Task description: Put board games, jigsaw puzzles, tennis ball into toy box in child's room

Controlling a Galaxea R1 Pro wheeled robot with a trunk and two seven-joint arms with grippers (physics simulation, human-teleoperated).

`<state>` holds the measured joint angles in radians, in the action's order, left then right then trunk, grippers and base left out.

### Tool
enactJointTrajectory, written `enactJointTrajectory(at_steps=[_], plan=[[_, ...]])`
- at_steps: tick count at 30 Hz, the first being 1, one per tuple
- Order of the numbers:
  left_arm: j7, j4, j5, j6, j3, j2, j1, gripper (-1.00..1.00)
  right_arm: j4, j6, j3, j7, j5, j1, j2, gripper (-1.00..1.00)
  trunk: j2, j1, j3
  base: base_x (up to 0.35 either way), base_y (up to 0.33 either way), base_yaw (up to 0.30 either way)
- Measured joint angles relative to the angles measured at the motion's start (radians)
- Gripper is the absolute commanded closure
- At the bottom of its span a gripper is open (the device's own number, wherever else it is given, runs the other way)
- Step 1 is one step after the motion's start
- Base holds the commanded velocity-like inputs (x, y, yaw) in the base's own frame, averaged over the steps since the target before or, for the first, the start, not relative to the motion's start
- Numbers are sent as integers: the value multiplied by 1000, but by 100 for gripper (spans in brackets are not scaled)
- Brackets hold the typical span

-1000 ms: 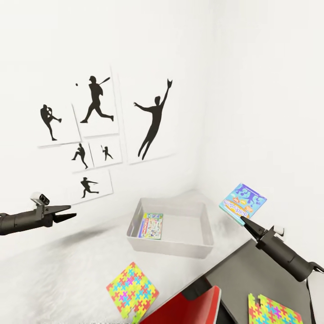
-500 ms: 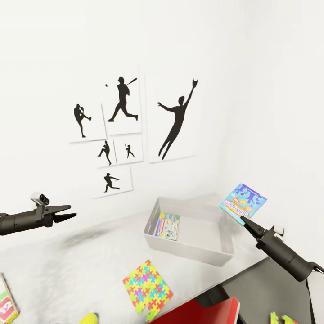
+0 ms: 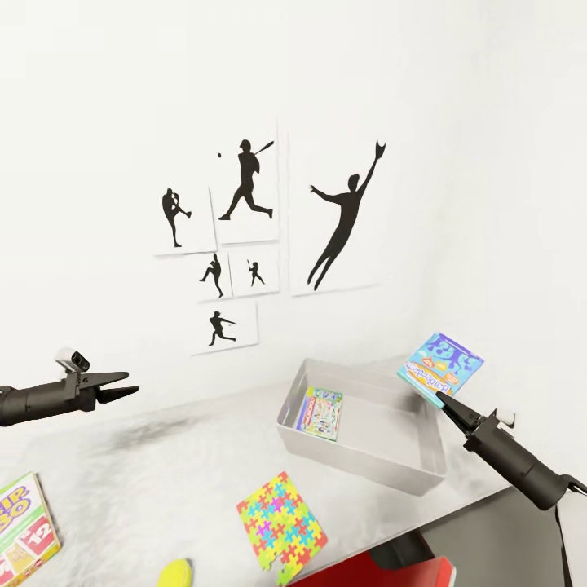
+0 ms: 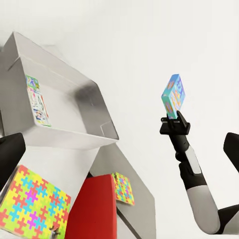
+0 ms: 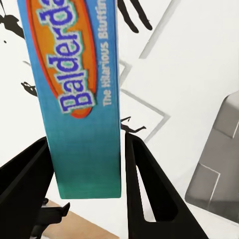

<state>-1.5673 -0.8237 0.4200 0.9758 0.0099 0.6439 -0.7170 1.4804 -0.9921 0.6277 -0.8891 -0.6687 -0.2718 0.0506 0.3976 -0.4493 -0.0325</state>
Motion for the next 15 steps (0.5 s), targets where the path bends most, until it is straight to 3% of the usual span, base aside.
enactJointTrajectory(at_steps=[15], plan=[[0,0,0,0,0,0,0,-100,0,0,0,-1,0,0,0,100,0,0,0,0,0,1]])
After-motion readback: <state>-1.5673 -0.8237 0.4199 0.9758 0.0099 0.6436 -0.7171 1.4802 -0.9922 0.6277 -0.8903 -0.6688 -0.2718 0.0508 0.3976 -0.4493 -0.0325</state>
